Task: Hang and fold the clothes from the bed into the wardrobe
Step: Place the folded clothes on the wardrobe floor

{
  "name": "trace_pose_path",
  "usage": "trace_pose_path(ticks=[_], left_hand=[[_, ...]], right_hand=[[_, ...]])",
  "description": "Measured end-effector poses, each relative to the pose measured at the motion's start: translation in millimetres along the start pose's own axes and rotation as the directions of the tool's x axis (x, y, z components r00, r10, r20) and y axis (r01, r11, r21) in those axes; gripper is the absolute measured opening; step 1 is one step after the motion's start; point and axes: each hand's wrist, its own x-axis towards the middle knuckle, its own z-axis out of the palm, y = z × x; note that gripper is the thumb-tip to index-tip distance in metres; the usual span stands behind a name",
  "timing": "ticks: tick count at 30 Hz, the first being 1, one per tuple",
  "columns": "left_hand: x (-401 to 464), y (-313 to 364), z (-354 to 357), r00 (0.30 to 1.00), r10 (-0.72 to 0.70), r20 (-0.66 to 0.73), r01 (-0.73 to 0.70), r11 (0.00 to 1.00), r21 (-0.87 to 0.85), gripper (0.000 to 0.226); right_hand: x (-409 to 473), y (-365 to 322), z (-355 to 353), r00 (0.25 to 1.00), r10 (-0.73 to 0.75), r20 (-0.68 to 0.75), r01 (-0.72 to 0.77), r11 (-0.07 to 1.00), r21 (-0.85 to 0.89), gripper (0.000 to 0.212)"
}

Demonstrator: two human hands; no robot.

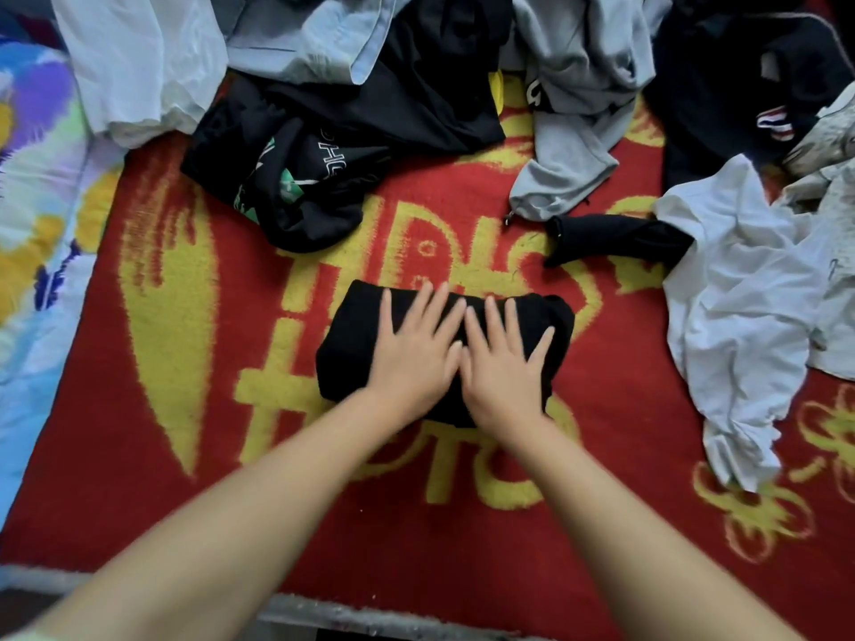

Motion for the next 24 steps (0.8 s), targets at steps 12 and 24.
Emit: trace_pose_path(ticks=[12, 24], left_hand=[[-29.9, -88.0, 83.4, 0.924, -0.351, 0.153, 0.372, 0.917, -0.14, 0.054], [-71.7, -38.3, 46.6, 0.973, 0.231, -0.005, -0.231, 0.972, 0.046, 0.105]], right_hand=[[-8.8, 42.4, 67.7, 1.0, 0.03, -0.004, -0.029, 0.988, 0.15, 0.051], [-64.1, 16.6, 38.2, 0.978, -0.208, 0.012, 0.207, 0.967, -0.15, 0.111]])
